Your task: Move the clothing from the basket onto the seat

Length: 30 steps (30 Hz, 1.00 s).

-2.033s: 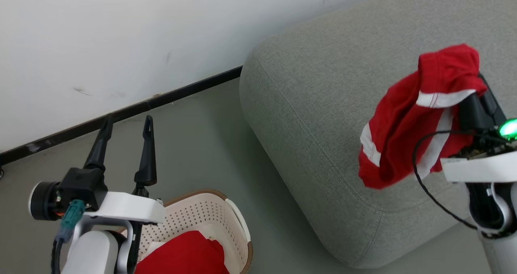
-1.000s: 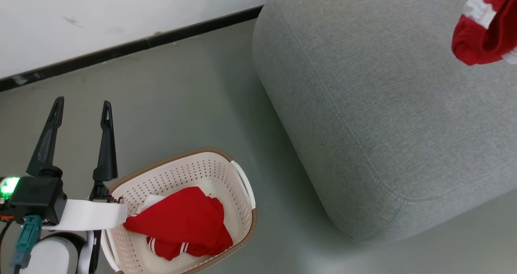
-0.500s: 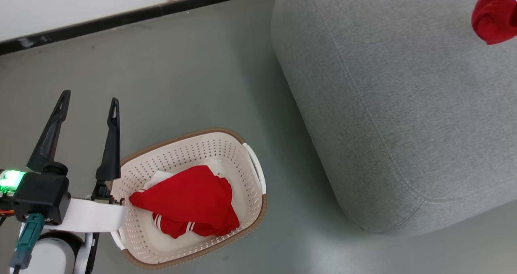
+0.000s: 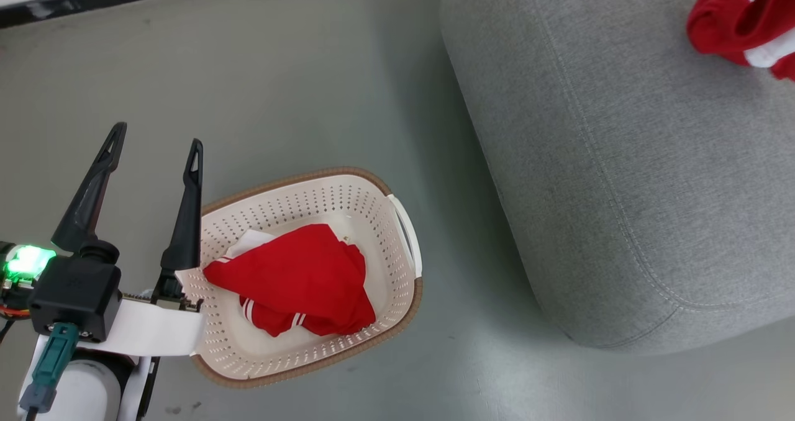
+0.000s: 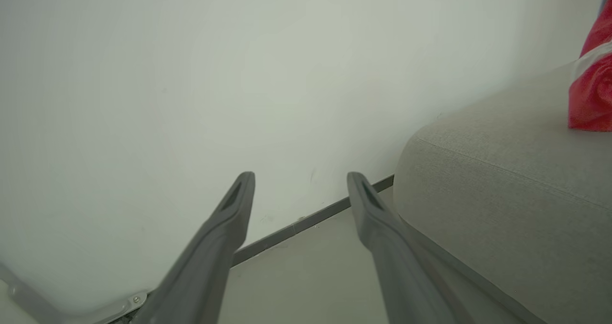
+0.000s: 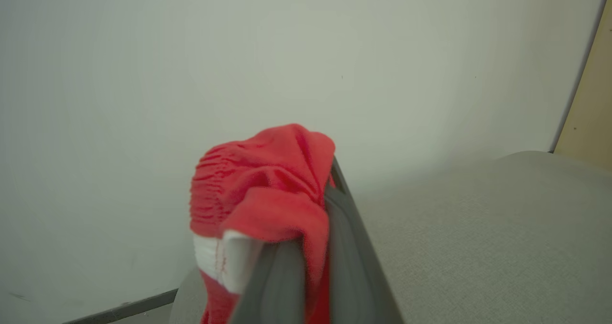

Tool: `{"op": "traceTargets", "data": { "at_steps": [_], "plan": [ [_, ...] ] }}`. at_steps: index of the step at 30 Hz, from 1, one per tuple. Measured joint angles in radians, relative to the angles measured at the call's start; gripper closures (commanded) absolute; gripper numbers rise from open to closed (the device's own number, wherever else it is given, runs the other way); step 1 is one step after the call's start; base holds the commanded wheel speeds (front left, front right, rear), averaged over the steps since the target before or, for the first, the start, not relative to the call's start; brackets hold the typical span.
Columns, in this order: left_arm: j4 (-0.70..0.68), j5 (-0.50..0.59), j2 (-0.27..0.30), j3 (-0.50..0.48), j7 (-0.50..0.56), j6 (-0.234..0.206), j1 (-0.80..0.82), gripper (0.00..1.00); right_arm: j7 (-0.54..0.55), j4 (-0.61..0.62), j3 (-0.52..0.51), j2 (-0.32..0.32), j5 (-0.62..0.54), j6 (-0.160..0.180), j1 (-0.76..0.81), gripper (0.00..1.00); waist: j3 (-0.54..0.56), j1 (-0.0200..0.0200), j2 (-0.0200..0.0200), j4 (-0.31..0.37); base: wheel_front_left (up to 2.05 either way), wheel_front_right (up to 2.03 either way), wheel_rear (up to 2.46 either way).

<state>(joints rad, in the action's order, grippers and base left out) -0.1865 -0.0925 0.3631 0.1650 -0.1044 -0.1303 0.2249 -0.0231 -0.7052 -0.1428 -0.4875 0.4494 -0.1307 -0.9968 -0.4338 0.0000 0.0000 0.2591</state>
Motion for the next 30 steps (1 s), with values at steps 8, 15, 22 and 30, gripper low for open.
{"op": "traceTargets", "data": {
  "at_steps": [8,15,22,30],
  "plan": [
    [-0.017,0.007,0.001,0.008,0.01,0.008,0.032,0.0,-0.047,-0.103,-0.01,0.028,-0.029,0.0,0.072,1.0,-0.043,0.0,0.0,-0.011,0.0,0.0,0.0],
    [-0.024,0.009,0.002,0.01,0.016,0.008,0.052,0.0,-0.075,-0.177,0.017,0.043,-0.066,0.0,0.116,1.0,-0.074,0.0,0.0,-0.013,0.0,0.0,0.0],
    [-0.025,0.01,0.002,0.004,0.016,0.007,0.067,0.0,-0.088,-0.237,0.049,0.059,-0.082,0.0,0.142,1.0,-0.096,0.0,0.0,-0.01,0.0,0.0,0.0],
    [-0.014,0.01,-0.005,0.008,0.012,0.007,0.072,0.0,-0.092,-0.264,0.116,0.092,-0.098,0.0,0.142,0.77,-0.103,0.0,0.0,0.011,0.0,0.0,0.0]
  ]
}}
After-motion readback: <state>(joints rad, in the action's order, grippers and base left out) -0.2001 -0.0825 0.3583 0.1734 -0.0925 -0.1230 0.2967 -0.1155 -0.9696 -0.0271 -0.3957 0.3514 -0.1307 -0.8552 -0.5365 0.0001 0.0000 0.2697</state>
